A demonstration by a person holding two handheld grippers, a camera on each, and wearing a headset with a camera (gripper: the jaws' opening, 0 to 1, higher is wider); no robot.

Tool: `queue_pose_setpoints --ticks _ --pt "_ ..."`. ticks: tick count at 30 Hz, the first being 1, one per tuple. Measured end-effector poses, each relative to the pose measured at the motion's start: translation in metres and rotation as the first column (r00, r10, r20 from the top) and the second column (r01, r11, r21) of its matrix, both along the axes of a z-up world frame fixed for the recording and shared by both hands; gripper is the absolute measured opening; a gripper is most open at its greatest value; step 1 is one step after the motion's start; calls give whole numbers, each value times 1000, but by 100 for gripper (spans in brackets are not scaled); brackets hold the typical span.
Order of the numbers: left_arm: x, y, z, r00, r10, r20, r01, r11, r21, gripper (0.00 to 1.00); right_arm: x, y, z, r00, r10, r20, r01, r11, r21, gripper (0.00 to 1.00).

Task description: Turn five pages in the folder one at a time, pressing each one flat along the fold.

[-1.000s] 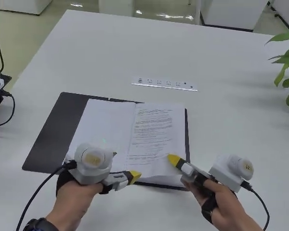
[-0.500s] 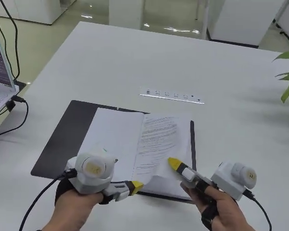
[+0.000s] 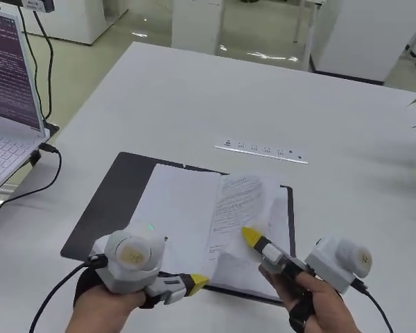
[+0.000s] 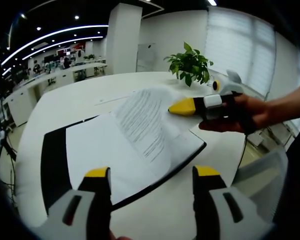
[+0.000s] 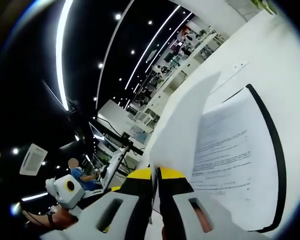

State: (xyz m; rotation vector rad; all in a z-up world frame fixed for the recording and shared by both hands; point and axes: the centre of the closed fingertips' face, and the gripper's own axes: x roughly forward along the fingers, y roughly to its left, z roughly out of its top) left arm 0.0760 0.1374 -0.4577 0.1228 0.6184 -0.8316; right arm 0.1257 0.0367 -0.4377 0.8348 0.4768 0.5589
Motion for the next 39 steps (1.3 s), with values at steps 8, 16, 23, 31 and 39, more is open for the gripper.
queue_pose_setpoints --ticks 8,16,23,31,39 --pt "-2 19 3 1000 24 5 -24 1000 4 66 5 28 5 999 31 13 -31 999 24 2" --pt "-3 33 1 999 47 -2 -47 999 12 66 10 63 9 997 79 16 -80 996 39 3" --pt "-3 43 5 997 75 1 -75 997 1 66 14 88 6 993 119 6 -119 992 34 4" --pt "-4 53 3 996 94 -1 -94 996 1 66 17 108 5 989 147 1 -147 988 40 4" --pt "1 64 1 992 128 -5 -128 992 -5 65 22 125 -6 985 173 -26 -172 985 32 4"
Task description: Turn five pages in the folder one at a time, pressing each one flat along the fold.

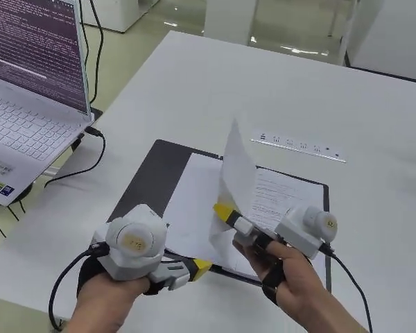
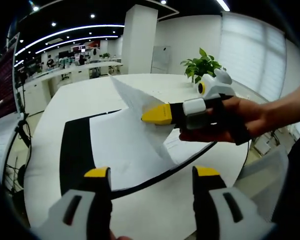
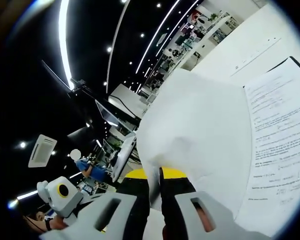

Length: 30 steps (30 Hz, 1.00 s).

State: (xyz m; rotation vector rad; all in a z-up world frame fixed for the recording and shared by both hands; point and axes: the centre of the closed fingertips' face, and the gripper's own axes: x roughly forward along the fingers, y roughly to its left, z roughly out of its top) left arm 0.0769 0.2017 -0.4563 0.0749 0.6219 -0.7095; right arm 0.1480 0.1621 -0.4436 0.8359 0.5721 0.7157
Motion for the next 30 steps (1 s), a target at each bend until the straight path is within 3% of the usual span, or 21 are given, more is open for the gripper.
queue_pose_setpoints --ticks 11,19,30 --pt "1 9 1 1000 21 -4 -21 1000 -8 65 8 22 -17 999 38 -38 -39 999 -32 3" --pt "5 18 2 999 46 -4 -46 999 -13 64 16 34 -32 996 42 -79 -44 999 -23 2" --pt "8 25 -1 997 72 -22 -72 997 -20 64 18 53 -64 985 78 -156 -82 996 -18 0"
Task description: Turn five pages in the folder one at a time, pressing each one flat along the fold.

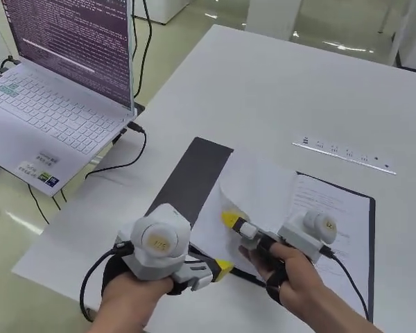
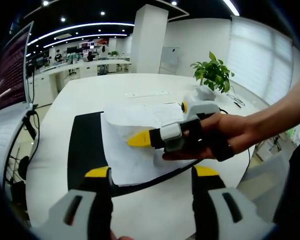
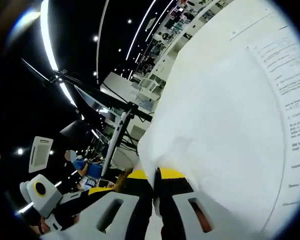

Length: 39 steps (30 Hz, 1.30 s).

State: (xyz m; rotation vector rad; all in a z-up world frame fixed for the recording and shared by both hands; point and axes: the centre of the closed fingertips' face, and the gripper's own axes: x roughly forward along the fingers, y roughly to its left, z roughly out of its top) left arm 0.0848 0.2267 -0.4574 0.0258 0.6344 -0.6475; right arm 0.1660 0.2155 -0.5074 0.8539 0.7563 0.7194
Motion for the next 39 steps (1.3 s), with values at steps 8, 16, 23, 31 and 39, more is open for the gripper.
queue_pose_setpoints --ticks 8,16,23,31,39 --pt "0 6 -2 1000 20 -9 -20 1000 -4 63 1 6 -18 999 -5 -45 5 1000 -12 0" --pt "1 11 -6 999 34 -19 -34 999 -8 62 1 10 -38 996 -9 -93 5 999 -42 0" --pt "1 13 -8 998 52 -34 -53 998 -33 61 -2 13 -46 992 -19 -122 12 998 -60 1" --pt "0 10 -11 998 48 -43 -49 998 -31 61 -5 16 -39 995 -9 -103 4 999 -44 10" --pt "-2 3 -11 998 40 -49 -43 998 -43 60 -11 16 -29 997 0 -81 -2 1000 -30 23"
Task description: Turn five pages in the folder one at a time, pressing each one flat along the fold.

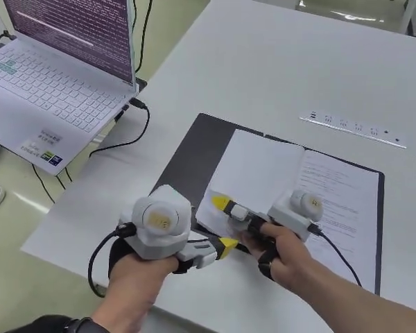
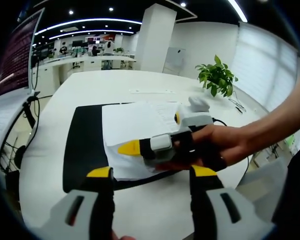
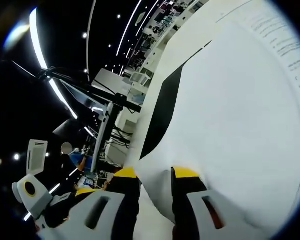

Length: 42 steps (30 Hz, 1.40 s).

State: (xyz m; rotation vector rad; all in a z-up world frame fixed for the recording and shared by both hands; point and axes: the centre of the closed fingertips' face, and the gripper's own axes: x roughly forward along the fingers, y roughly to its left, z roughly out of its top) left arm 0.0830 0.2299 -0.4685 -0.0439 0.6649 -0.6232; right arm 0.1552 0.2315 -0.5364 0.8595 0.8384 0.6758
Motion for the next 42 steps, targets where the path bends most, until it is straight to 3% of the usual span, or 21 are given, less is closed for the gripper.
queue_pose_setpoints --ticks 3,7,8,10,15,21,23,31,37,42 --pt "3 3 3 1000 19 5 -19 1000 -18 59 5 -3 10 999 -19 35 18 999 32 29" --pt "2 6 2 1000 21 -9 -21 999 -24 57 6 -8 22 997 -31 72 29 999 35 29" --pt "2 8 2 999 31 -21 -32 999 -37 54 6 -10 25 996 -35 79 33 999 32 29" --pt "6 9 7 999 48 -15 -49 996 -71 51 4 -17 32 994 -52 98 49 998 25 29" --pt "10 15 7 999 39 -12 -39 997 -59 47 3 -41 38 986 -103 131 103 995 3 29" --pt "14 18 3 1000 -10 -13 9 1000 -20 43 -12 -72 38 981 -115 155 128 989 -77 28" --pt "15 18 1 999 -34 -9 34 999 -5 38 -17 -86 42 974 -158 161 173 982 -81 28" --pt "19 15 -8 996 -82 -24 83 997 6 25 -37 -124 46 951 -279 132 287 957 -51 25" --pt "24 7 -17 990 -138 -33 139 989 39 19 -61 -131 40 958 -261 121 272 958 -88 24" --pt "32 -1 -23 988 -151 -44 152 987 44 12 -66 -135 34 959 -261 111 271 958 -97 23"
